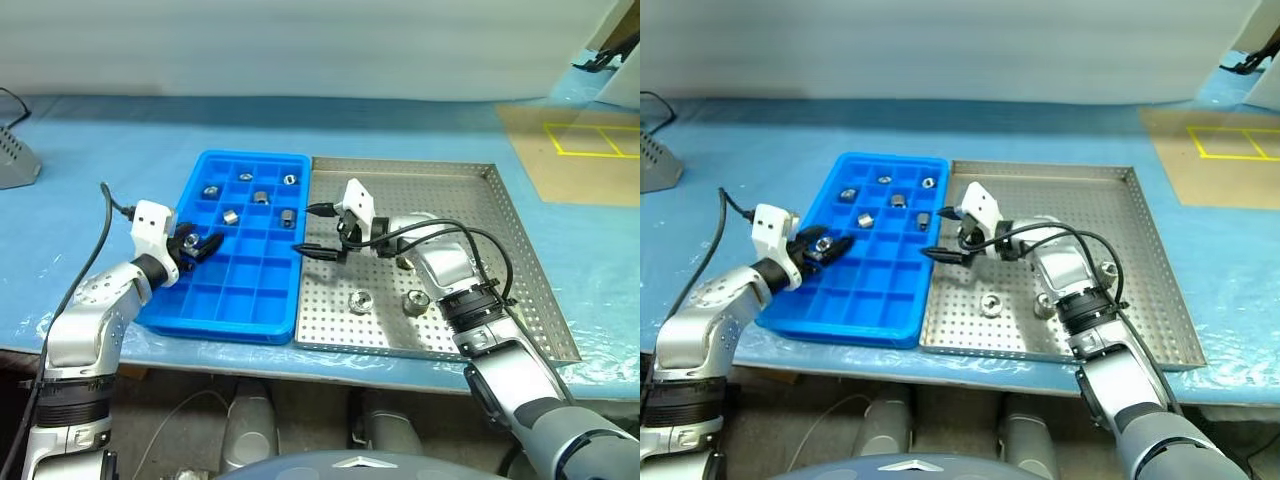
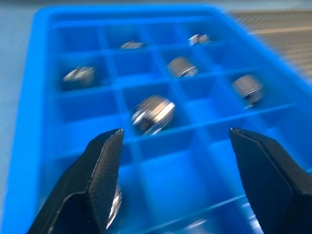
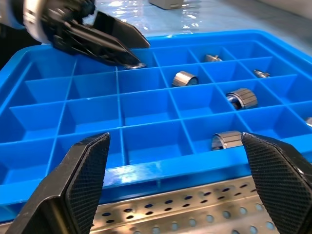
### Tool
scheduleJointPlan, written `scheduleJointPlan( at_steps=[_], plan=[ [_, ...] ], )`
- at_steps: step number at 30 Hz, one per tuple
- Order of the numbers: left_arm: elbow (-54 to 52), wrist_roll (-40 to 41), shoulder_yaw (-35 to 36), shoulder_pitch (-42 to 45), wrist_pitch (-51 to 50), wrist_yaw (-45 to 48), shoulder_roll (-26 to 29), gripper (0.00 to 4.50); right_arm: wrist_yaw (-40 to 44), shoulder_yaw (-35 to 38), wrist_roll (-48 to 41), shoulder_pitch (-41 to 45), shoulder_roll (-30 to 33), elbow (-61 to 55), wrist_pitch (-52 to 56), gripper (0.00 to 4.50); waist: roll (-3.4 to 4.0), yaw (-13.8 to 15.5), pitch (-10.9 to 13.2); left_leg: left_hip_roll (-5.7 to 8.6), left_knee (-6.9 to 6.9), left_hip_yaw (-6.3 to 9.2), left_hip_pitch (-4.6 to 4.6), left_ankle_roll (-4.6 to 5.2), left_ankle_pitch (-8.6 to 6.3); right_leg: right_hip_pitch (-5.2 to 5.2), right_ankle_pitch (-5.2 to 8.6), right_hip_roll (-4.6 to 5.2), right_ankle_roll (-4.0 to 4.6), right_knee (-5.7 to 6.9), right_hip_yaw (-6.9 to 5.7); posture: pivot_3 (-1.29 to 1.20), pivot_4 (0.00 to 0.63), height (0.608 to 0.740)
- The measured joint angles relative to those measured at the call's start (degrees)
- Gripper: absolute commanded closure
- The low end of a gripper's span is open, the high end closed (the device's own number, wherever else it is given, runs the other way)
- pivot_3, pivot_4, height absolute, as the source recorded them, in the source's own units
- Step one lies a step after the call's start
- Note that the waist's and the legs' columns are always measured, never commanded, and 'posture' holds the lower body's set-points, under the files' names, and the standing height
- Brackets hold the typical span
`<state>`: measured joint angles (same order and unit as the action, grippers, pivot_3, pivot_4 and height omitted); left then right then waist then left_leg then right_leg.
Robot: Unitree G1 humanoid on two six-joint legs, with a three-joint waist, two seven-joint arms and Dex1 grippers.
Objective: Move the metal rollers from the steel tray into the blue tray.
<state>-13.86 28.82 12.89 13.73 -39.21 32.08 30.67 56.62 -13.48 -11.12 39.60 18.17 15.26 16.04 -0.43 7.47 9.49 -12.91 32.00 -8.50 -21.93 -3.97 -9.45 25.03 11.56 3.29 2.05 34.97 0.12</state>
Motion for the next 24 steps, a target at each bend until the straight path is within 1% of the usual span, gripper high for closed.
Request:
scheduleJointPlan(
  at_steps=[4,7,9,12,16,17,19,22,24],
  plan=[
    [-0.97,3.34,-3.68,10.03,-3.0,4.9,1.72,0.83,-0.13,4.57,-1.56,0.1,4.78,-3.55,2.32,0.0,0.01,-0.1,0.0,0.05,0.2,-0.03,0.07,-0.04,0.05,-0.13,-0.01,0.06,-0.02,0.03,0.07,0.06,0.15,0.74],
    [1.5,2.68,-9.61,16.67,-2.98,9.2,1.6,0.83,-0.5,7.8,-2.02,-0.74,9.16,-4.98,3.54,0.0,0.01,-0.41,0.0,0.06,0.19,-0.05,0.11,-0.09,0.08,-0.15,-0.02,0.06,-0.04,0.02,0.11,-0.02,0.15,0.74],
    [4.57,1.67,-14.94,20.94,-2.23,13.31,0.6,0.83,-1.23,10.38,-2.22,-3.36,12.32,-7.0,4.43,0.0,0.03,-0.58,-0.01,0.04,0.15,-0.06,0.1,-0.1,0.09,-0.14,-0.01,0.02,-0.04,-0.01,0.12,-0.1,0.15,0.74],
    [8.58,-0.48,-22.45,24.37,-0.27,19.58,-0.67,0.83,-3.15,13.31,-2.73,-8.7,14.66,-11.65,6.6,0.0,0.06,-2.06,-0.02,0.04,0.11,-0.07,0.07,-0.09,0.09,-0.1,-0.01,-0.04,-0.05,-0.09,0.17,-0.18,0.15,0.74],
    [15.31,-7.38,-33.89,26.75,6.8,29.81,-1.39,0.83,-7.2,17.77,-4.27,-19.29,16.51,-22.45,11.4,0.0,0.09,-4.29,-0.03,0.05,0.08,-0.1,0.1,-0.07,0.08,-0.1,-0.03,-0.11,-0.08,-0.17,0.3,-0.3,0.15,0.74],
    [16.91,-8.46,-35.55,26.96,8.06,31.66,-1.61,0.83,-7.99,18.46,-4.78,-21.23,16.78,-24.6,12.51,0.0,0.09,-5.07,-0.03,0.05,0.09,-0.11,0.13,-0.06,0.08,-0.1,-0.03,-0.12,-0.08,-0.17,0.33,-0.34,0.15,0.74],
    [21.4,-9.89,-37.99,28.71,10.05,35.41,-3.93,0.83,-10.12,21.28,-5.79,-26.71,17.22,-30.48,15.06,0.0,0.1,-5.66,-0.03,0.05,0.12,-0.13,0.15,-0.06,0.08,-0.13,-0.05,-0.12,-0.11,-0.16,0.37,-0.4,0.15,0.74],
    [28.24,-11.99,-39.44,32.65,13.6,39.44,-7.48,0.83,-13.26,24.18,-7.85,-33.58,17.19,-38.86,18.71,0.0,0.09,-6.8,-0.03,0.1,0.22,-0.21,0.28,0.05,0.02,-0.29,-0.12,-0.12,-0.28,-0.22,0.54,-0.43,0.15,0.74],
    [32.27,-13.63,-39.62,34.61,15.84,41.25,-8.53,0.83,-14.75,25.09,-9.02,-36.94,17.09,-42.66,20.3,0.0,0.1,-7.9,-0.04,0.17,0.25,-0.32,0.39,0.14,-0.03,-0.47,0.05,-0.14,-0.7,-0.27,0.77,-0.47,0.15,0.74]
  ],
)
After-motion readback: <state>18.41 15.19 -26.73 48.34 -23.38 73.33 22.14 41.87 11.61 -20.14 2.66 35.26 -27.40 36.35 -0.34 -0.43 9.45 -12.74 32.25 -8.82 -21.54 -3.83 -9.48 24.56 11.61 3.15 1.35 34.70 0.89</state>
